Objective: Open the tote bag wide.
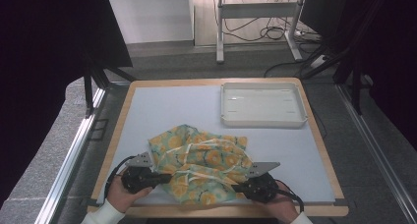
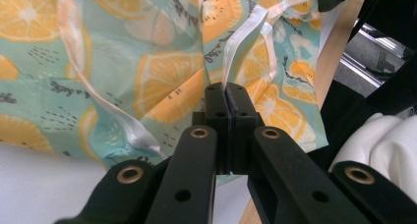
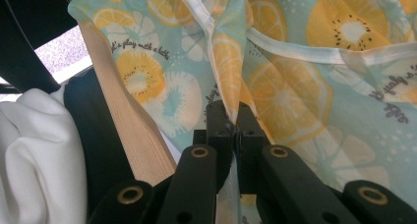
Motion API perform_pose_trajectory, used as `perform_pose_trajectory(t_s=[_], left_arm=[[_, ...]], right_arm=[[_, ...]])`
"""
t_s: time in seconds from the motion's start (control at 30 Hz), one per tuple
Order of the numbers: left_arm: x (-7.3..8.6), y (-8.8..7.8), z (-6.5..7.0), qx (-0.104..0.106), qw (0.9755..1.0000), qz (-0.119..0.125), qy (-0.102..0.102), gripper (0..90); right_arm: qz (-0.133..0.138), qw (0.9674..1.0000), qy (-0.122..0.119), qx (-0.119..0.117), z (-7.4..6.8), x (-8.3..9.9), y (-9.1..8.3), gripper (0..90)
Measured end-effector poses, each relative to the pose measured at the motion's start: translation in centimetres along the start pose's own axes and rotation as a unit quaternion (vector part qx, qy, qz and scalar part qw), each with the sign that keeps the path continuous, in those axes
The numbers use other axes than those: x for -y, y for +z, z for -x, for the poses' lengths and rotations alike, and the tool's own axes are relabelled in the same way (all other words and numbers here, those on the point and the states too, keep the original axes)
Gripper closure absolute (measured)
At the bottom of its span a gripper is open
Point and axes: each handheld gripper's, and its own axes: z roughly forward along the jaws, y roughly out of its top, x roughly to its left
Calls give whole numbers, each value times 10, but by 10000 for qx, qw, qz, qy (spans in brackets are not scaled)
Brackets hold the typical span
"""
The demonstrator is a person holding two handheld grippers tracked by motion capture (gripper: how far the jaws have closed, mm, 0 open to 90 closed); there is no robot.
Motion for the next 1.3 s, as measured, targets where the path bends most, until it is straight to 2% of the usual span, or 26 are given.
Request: perform_pose_trajectory(t_s=[0.17,0.37,0.6,0.77,0.97,1.03,1.1,1.13,1.17,1.2,1.27,1.3], left_arm=[[7,6,-1,71,9999,-117,-94,900],[11,11,-1,108,9995,-271,-91,900],[16,19,-2,80,9988,-465,-103,900],[18,26,-2,2,9982,-601,-89,900],[18,25,-5,-10,9982,-583,-146,900],[19,25,-6,-24,9983,-560,-153,887],[18,23,-7,-8,9987,-490,-144,817],[18,23,-7,-8,9987,-490,-144,773],[18,21,-7,-16,9990,-430,-141,773],[17,16,-5,-94,9996,-262,-110,690],[16,13,-3,-125,9997,-166,-86,617],[16,7,-1,-178,9998,-28,-42,591]], right_arm=[[-46,10000,65,47,1,4,-1,871],[-114,9999,86,41,1,6,0,871],[-194,9998,99,20,0,9,2,871],[-318,9995,21,53,-2,10,7,870],[-356,9994,38,44,-1,11,7,865],[-347,9994,0,15,-1,12,8,828],[-304,9995,-102,-40,-2,11,9,717],[-304,9995,-102,-40,-2,11,9,717],[-267,9995,-135,-36,-3,10,9,666],[-107,9996,-239,58,-6,8,6,581],[109,9994,-282,172,-7,6,1,525],[215,9991,-286,215,-7,5,-2,502]])
